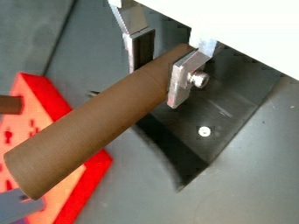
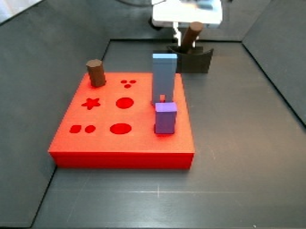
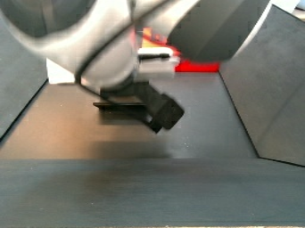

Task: Pick up the oval object. Move up. Place the oval object on the fixture. Regrasp the oval object. Move to above the board. Insert the oval object.
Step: Place the oval object on the fixture, then regrasp the oval object.

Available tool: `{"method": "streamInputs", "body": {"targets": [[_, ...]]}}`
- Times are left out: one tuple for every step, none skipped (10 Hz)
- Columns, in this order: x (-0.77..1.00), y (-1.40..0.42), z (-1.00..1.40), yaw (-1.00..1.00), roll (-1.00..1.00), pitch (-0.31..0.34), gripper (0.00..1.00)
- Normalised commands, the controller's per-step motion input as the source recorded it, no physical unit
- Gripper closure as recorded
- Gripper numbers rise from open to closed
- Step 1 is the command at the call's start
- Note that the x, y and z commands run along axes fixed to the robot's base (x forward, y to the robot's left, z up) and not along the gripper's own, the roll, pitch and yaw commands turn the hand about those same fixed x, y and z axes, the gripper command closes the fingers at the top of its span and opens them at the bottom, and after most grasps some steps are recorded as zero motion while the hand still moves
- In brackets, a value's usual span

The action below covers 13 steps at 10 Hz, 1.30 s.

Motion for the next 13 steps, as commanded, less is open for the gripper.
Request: {"method": "streamInputs", "body": {"targets": [[0.18,0.11,-0.93,-0.14,-0.19,0.026,1.0],[0.15,0.09,-0.7,-0.13,-0.18,0.012,1.0],[0.11,0.1,-0.6,-0.12,-0.14,0.004,1.0],[0.09,0.1,-0.6,-0.1,-0.13,-0.007,1.0],[0.0,0.0,0.0,0.0,0.0,0.0,0.0],[0.0,0.0,1.0,0.03,0.08,-0.047,0.0],[0.0,0.0,1.0,0.03,0.09,-0.044,0.0],[-0.03,0.0,1.0,0.05,0.09,-0.019,0.0],[-0.04,-0.01,1.0,0.06,0.09,0.003,0.0],[-0.04,-0.01,1.0,0.06,0.09,0.038,0.0],[-0.04,-0.01,0.91,0.05,0.08,0.06,0.0],[-0.04,0.0,0.68,0.03,0.06,0.077,0.0],[-0.04,0.0,0.57,0.02,0.06,0.084,0.0]]}}
